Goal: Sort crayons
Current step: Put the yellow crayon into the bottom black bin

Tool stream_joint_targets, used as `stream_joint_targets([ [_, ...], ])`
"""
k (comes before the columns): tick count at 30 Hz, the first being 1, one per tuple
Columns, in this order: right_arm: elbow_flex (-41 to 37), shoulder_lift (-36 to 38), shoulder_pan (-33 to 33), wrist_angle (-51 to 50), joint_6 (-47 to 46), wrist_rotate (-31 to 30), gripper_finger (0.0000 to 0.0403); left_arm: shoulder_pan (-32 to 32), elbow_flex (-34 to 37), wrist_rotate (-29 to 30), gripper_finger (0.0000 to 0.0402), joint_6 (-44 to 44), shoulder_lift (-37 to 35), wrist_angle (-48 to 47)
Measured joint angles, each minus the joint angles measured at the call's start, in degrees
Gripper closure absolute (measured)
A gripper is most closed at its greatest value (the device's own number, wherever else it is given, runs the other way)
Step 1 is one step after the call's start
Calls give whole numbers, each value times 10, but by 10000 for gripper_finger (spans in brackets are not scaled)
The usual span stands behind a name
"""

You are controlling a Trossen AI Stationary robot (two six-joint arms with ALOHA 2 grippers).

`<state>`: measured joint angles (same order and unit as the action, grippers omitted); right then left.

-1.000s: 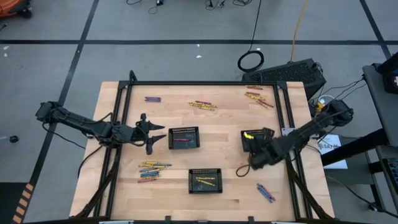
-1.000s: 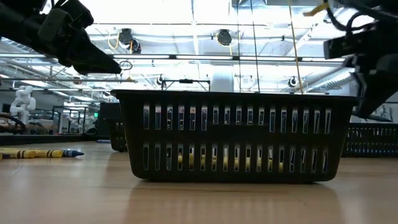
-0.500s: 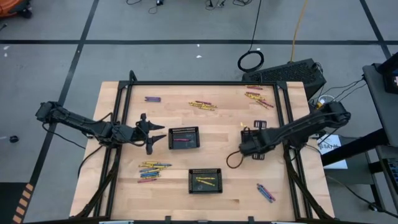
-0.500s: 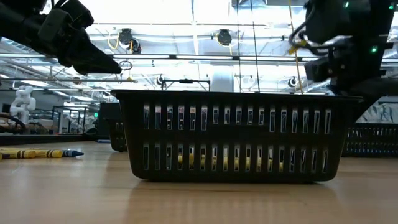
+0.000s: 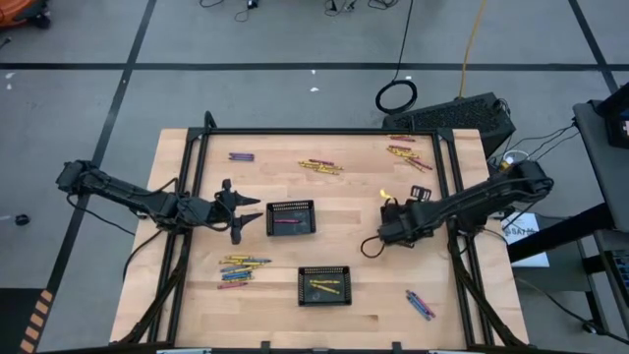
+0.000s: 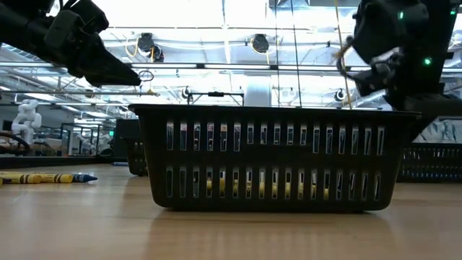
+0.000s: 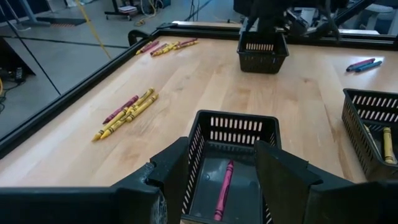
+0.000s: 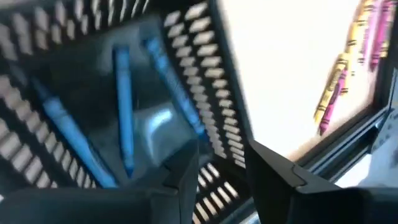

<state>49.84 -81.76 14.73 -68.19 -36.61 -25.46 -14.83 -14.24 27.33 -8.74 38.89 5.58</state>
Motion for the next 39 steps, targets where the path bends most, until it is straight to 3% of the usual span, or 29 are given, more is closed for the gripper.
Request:
stream_joint_targets([
  [3,0,32,5,64,-37,-1,295,0,0,0,220,4,0,7],
  [7,0,58,27,258,-49,-56,304,-10,0,0,220,55,10,68],
  [11,1,40,65,544,66,-144,314,-30,0,0,220,127,38,183],
  [17,1,-58,105,904,279,-149,327,-56,0,-30,220,222,128,405],
  [23,0,-143,132,1032,344,-150,330,-48,0,-139,220,246,267,660],
  [28,0,-158,139,1079,366,-152,330,-23,-18,-144,220,221,370,768],
  [31,0,-158,139,1084,380,-152,330,-16,-60,-143,220,216,398,723],
  [33,0,-158,138,1087,387,-152,330,-21,-97,-141,220,243,398,618],
  [36,0,-158,137,1087,389,-152,330,-47,-168,-98,220,291,383,376],
  [39,0,-158,137,1082,393,-152,330,-80,-257,-23,220,281,373,93],
])
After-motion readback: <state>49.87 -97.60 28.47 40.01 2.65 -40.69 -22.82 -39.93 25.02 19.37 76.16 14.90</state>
